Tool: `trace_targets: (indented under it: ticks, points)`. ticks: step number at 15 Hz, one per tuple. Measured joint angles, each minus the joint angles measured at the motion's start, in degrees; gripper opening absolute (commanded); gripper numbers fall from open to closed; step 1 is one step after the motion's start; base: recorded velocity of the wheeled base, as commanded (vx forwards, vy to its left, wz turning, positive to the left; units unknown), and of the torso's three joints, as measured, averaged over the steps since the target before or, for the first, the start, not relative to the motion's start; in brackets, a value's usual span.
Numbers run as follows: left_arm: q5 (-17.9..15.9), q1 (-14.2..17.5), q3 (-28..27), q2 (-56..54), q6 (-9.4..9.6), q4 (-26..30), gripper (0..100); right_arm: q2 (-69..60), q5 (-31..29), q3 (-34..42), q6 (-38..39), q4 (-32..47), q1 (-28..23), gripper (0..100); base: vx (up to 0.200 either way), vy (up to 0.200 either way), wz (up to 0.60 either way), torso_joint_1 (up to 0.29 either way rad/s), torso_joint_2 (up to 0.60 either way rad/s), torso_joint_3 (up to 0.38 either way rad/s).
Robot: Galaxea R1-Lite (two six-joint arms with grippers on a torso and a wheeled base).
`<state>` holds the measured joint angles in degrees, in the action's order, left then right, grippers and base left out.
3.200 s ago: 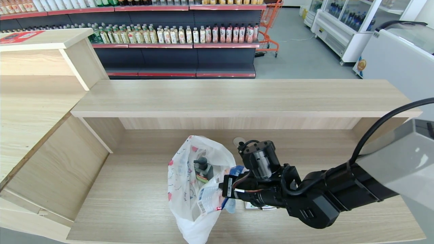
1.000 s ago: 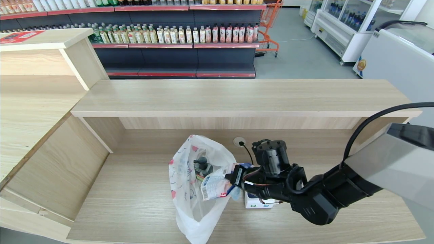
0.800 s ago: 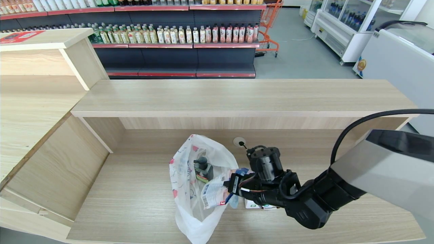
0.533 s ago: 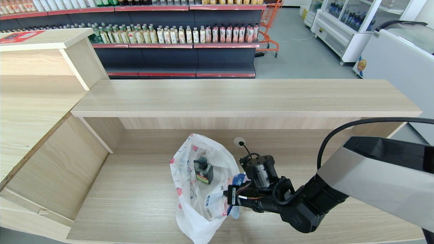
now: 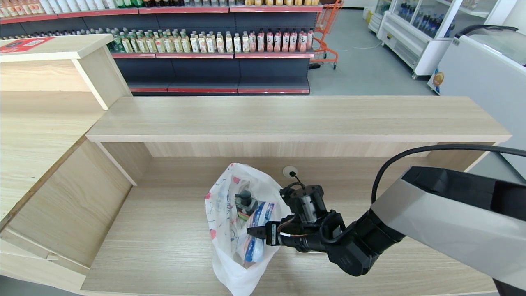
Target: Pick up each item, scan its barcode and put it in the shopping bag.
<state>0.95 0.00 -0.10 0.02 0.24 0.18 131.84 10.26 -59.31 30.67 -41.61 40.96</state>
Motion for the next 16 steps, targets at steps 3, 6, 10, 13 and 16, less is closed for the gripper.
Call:
trace_targets:
  ticks: [3,6,10,13,16]
  points:
    - [0.0,0.0,0.0,0.0,0.00,0.0,100,-0.6,0.0,-1.0,0.5,-0.2,0.0,100,0.000,0.000,0.00,0.000,0.00,0.000]
    - [0.0,0.0,0.0,0.0,0.00,0.0,100,-3.6,1.0,-0.9,3.6,-0.2,-1.1,100,0.000,0.000,0.00,0.000,0.00,0.000]
    - [0.0,0.0,0.0,0.0,0.02,0.0,100,-8.5,2.3,-0.8,9.1,-0.3,-2.7,100,0.000,0.000,0.00,0.000,0.00,0.000]
    - [0.0,0.0,0.0,0.0,0.00,0.0,100,-12.7,2.9,-0.8,7.7,-0.2,-4.6,100,0.000,0.000,0.00,0.000,0.00,0.000]
    - [0.0,0.0,0.0,0.0,0.02,0.0,100,-16.3,3.0,1.0,-4.0,1.7,-13.1,100,0.000,0.000,0.00,0.000,0.00,0.000]
